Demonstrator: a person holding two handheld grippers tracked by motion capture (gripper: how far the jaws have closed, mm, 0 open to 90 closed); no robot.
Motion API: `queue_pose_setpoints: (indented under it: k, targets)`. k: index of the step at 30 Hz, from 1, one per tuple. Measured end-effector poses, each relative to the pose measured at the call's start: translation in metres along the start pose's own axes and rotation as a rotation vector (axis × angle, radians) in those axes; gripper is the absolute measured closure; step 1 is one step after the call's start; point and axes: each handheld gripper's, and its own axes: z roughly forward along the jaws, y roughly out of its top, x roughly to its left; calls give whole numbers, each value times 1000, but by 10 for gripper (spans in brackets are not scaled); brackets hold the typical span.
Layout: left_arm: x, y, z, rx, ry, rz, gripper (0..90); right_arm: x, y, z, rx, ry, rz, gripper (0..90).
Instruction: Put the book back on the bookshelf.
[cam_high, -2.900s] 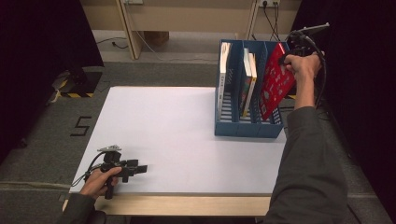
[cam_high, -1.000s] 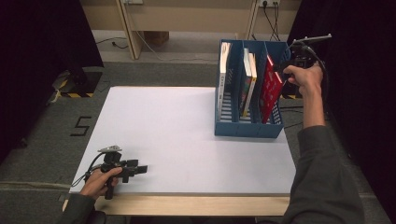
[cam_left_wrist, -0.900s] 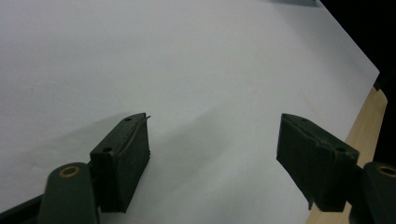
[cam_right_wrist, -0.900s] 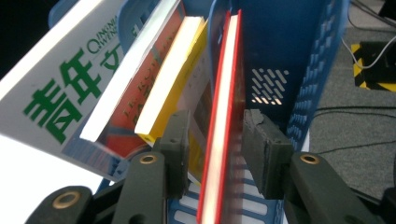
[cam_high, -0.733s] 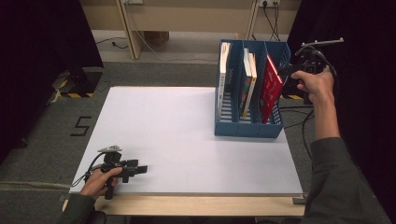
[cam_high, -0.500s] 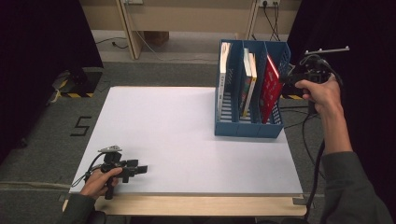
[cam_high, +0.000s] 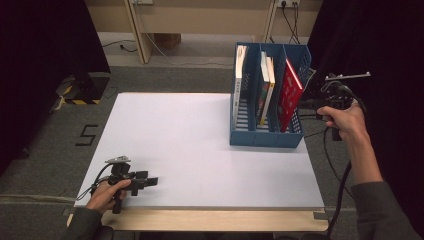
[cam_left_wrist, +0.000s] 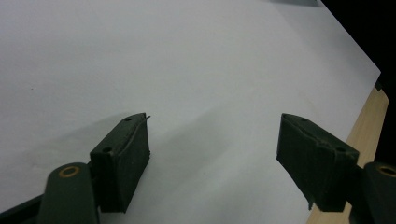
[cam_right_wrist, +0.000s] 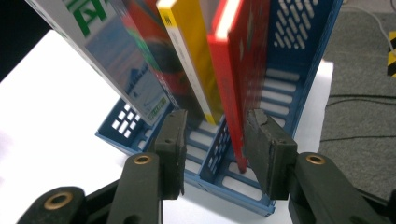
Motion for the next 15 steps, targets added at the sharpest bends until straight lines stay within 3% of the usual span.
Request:
queue_pose_setpoints:
  k: [15]
  targets:
    - [0,0,0,0,0,3,248,-10,-16,53,49,-32,15,602]
